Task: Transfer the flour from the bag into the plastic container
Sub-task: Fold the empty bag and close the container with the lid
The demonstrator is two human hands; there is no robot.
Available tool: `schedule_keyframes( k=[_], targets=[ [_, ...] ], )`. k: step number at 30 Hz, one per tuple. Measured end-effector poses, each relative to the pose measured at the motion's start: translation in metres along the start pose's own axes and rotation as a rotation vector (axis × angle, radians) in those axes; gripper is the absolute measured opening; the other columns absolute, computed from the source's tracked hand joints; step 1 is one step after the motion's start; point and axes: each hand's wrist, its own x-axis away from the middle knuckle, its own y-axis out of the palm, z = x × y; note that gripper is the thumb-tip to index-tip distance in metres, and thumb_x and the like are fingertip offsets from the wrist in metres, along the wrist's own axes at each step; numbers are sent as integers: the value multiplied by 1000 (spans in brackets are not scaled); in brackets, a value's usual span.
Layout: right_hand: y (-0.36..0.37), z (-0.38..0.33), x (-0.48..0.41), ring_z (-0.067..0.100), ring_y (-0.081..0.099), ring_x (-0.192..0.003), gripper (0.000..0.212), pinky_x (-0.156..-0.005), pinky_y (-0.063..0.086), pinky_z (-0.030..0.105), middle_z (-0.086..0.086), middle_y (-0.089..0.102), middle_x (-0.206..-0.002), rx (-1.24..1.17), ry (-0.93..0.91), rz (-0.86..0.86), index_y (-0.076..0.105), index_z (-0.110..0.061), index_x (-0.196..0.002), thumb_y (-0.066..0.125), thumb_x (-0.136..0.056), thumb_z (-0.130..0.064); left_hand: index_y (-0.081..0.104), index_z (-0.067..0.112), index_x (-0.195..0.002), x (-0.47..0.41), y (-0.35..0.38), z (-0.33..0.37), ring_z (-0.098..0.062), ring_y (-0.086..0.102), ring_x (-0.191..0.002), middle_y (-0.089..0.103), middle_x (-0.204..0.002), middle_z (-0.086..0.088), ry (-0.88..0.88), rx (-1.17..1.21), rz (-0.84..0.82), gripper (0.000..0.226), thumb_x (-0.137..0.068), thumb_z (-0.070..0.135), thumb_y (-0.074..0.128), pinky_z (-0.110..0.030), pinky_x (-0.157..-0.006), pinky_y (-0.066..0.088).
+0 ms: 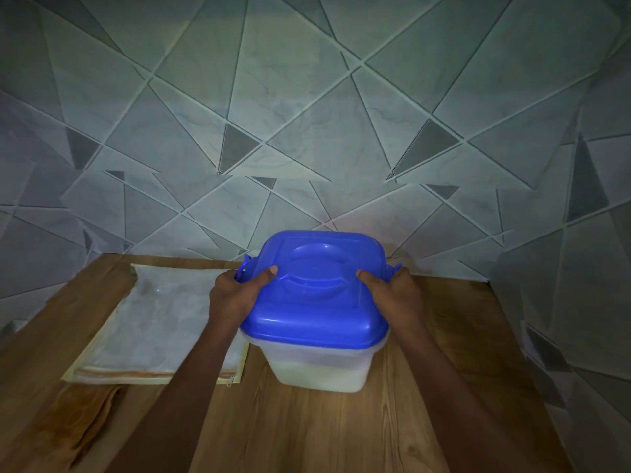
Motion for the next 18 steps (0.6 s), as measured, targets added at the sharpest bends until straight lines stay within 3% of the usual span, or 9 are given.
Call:
schedule_keyframes(
  k=[3, 5, 8, 10, 13, 18],
  targets=[
    [2, -4, 0, 34, 57, -121, 67, -89, 44, 34, 14, 61, -129, 90, -6, 26, 50, -1, -131, 71, -87, -47, 66, 11, -108, 1, 0, 2, -27, 61, -91, 64, -101, -4, 43, -32, 27, 58, -73, 55, 82, -36, -74, 48],
    [3, -7, 0, 35, 58, -119, 66, -89, 44, 34, 17, 61, -129, 143, -6, 41, 51, 0, -130, 69, -87, -47, 66, 7, -91, -1, 0, 0, -25, 66, -83, 66, -92, -7, 72, -52, 48, 56, -72, 56, 82, -37, -69, 51],
    [7, -14, 2, 36, 59, -116, 62, -85, 43, 33, 18, 62, -126, 219, 2, 45, 52, 0, -127, 66, -90, -47, 67, -5, -96, -3, 0, -1, -17, 60, -69, 69, -94, -16, 99, -87, 71, 65, -74, 55, 82, -33, -61, 48],
    [12, -17, 5, 37, 60, -112, 56, -78, 40, 32, 19, 63, -122, 301, -34, 52, 52, 1, -124, 60, -94, -46, 66, -5, -92, -1, 0, 0, -22, 59, -70, 65, -86, -14, 150, -133, 86, 62, -78, 54, 79, -33, -57, 42],
    [18, -19, 5, 38, 61, -108, 51, -83, 47, 37, 21, 62, -118, 390, -91, 68, 52, 2, -119, 51, -98, -45, 60, -6, -78, 1, 1, 2, -31, 60, -70, 57, -70, -14, 294, -224, 99, 59, -85, 51, 73, -35, -58, 39],
    [19, -22, 7, 41, 59, -113, 52, -89, 48, 40, 27, 59, -124, 466, -127, 70, 48, 8, -124, 45, -102, -40, 46, 9, -62, 0, -2, 2, -31, 61, -74, 49, -60, -4, 359, -292, 56, 55, -90, 52, 66, -34, -66, 39]
  ],
)
